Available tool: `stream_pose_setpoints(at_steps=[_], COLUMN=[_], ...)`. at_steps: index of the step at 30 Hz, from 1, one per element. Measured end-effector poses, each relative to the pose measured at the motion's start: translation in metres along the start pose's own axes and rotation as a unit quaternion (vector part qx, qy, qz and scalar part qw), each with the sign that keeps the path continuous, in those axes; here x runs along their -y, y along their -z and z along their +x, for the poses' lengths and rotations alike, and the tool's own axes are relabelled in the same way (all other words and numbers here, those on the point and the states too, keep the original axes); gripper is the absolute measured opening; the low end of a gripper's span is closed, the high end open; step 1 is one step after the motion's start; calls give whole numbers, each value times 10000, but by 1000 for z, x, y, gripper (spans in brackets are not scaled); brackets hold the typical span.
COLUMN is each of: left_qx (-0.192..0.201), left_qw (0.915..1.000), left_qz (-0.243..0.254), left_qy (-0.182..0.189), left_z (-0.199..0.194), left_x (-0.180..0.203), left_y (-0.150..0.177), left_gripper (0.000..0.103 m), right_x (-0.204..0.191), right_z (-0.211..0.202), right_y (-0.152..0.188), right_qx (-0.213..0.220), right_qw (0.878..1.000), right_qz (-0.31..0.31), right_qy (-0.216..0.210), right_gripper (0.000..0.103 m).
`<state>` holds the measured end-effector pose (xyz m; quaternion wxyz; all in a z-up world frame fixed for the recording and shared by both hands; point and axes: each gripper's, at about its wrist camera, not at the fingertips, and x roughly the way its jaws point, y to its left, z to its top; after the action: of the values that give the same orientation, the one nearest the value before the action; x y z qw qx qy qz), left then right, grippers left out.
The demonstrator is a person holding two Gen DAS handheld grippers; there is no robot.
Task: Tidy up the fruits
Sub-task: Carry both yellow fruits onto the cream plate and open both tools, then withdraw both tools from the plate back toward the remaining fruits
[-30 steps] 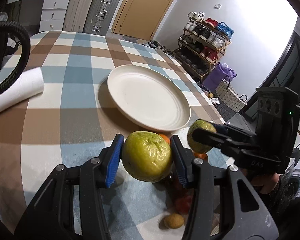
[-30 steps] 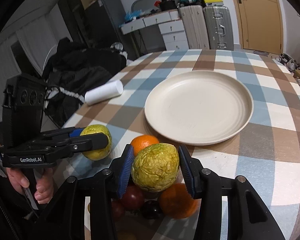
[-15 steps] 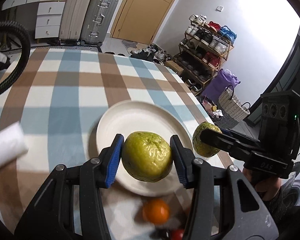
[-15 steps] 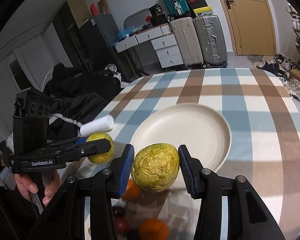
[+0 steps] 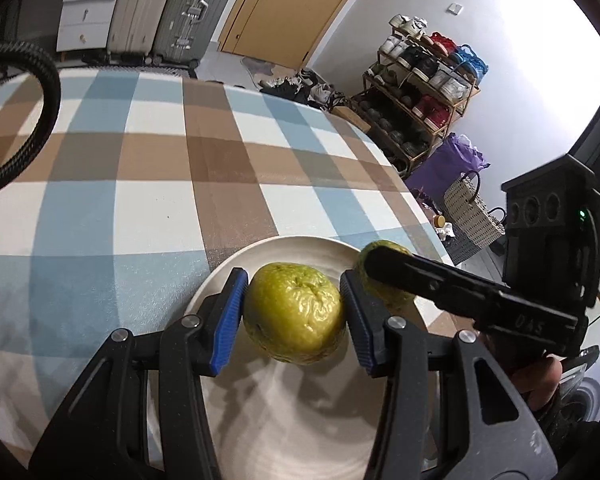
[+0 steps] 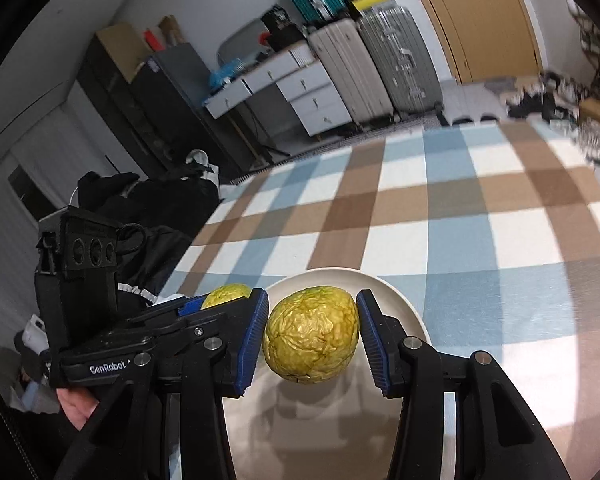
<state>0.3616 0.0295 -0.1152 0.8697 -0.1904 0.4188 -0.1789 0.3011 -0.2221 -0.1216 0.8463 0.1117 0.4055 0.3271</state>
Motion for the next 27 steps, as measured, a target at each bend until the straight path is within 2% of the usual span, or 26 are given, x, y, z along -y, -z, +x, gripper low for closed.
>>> stream_pose_setpoints(at_steps=[5, 15, 17, 18, 20, 22, 24, 25, 27], left_qx=[-57, 148, 204, 256, 316, 356, 454, 510, 632], left_qw=[10000, 9997, 9993, 9990, 9982, 9977, 9971, 9965, 9951], left_qz=[10, -41, -25, -23, -12, 19, 65, 106, 205], left_qy=[24, -189, -297, -372, -518, -570, -614, -651, -739], left_z=[17, 21, 14, 11, 1, -9, -23, -30, -47], left_x=[-3, 2, 6, 8, 12, 17, 22, 26, 33], left_y=[-1, -6, -7, -7, -6, -3, 1, 3, 9], left_gripper=[45, 47, 64, 65, 67, 68, 74, 82, 84], right_x=[20, 26, 26, 26, 22, 17, 11, 8, 1], right_z=[26, 38, 38, 37, 32, 22, 6, -3, -23], right_y=[-7, -12, -13, -14, -14, -14, -13, -11, -7], right_qx=[-177, -249, -225, -204, -135, 24, 203, 304, 520], right_qw=[9993, 9984, 9979, 9975, 9972, 9973, 9973, 9971, 9965], right_qz=[332, 512, 603, 677, 734, 726, 700, 698, 661], right_qy=[47, 22, 25, -8, -67, -85, -61, -44, -24], right_gripper=[47, 47, 48, 49, 58, 63, 65, 70, 82])
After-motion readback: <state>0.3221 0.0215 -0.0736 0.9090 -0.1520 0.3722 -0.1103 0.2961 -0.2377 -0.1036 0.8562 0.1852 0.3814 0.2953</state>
